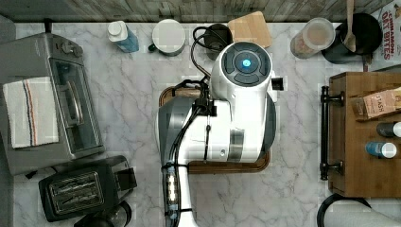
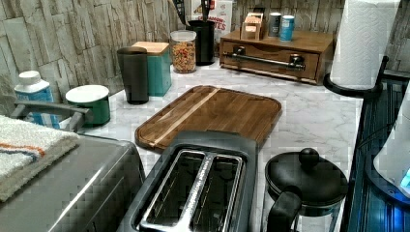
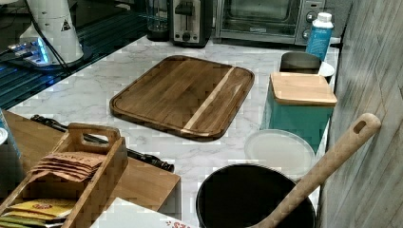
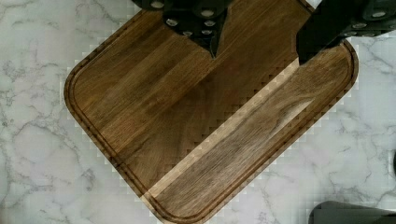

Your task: Open the drawer.

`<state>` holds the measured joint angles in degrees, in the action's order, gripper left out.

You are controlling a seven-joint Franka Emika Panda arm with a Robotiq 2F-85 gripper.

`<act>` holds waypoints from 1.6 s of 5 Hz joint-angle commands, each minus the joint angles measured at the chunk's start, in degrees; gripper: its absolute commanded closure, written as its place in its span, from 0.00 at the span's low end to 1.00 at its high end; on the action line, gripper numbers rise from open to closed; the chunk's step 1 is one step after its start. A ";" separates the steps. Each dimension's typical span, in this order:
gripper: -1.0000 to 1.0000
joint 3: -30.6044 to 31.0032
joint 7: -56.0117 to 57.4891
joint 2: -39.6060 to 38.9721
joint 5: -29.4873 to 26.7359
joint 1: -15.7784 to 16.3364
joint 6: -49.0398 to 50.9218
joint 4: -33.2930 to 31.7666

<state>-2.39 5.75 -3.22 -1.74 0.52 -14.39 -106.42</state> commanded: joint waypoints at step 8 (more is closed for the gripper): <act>0.00 -10.29 52.29 -3.54 5.79 -12.98 -23.40 -10.28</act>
<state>-8.70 54.47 -4.63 2.37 -11.33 -35.53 -119.07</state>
